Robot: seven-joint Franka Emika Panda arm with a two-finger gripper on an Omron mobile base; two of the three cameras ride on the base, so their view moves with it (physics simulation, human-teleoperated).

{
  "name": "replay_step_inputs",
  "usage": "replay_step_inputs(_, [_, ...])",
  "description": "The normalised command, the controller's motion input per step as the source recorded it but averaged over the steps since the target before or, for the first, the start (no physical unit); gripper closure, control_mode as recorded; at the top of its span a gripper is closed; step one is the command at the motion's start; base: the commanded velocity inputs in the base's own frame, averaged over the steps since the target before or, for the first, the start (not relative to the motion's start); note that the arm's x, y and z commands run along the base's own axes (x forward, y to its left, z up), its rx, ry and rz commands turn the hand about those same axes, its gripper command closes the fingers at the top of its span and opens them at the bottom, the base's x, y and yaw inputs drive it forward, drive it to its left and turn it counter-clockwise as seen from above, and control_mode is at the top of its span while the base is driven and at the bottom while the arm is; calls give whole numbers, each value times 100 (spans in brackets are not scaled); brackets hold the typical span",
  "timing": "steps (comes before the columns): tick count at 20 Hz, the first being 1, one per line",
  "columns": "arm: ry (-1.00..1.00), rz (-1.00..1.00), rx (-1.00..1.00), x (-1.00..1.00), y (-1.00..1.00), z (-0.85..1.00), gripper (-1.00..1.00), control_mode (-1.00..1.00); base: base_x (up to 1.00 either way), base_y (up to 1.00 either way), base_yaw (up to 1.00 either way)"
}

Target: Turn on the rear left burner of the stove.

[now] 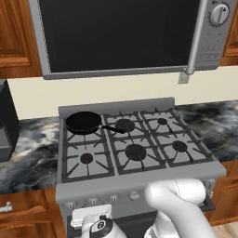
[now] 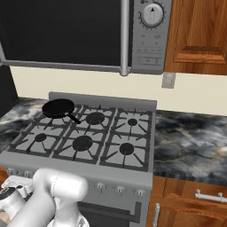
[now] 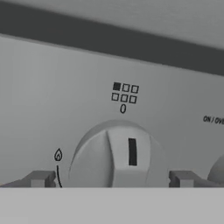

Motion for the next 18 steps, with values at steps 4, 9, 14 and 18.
replay_step_inputs(4, [11,0,0,14,2,-6,100,-100,0,0,0])
replay_step_inputs(9, [3,0,-1,0,0,-1,100,-100,0,0,0])
replay_step_inputs(14, [0,0,-15,0,0,-13,100,-100,0,0,0])
replay_step_inputs(18, [0,2,-36,0,18,-1,100,-100,0,0,0])
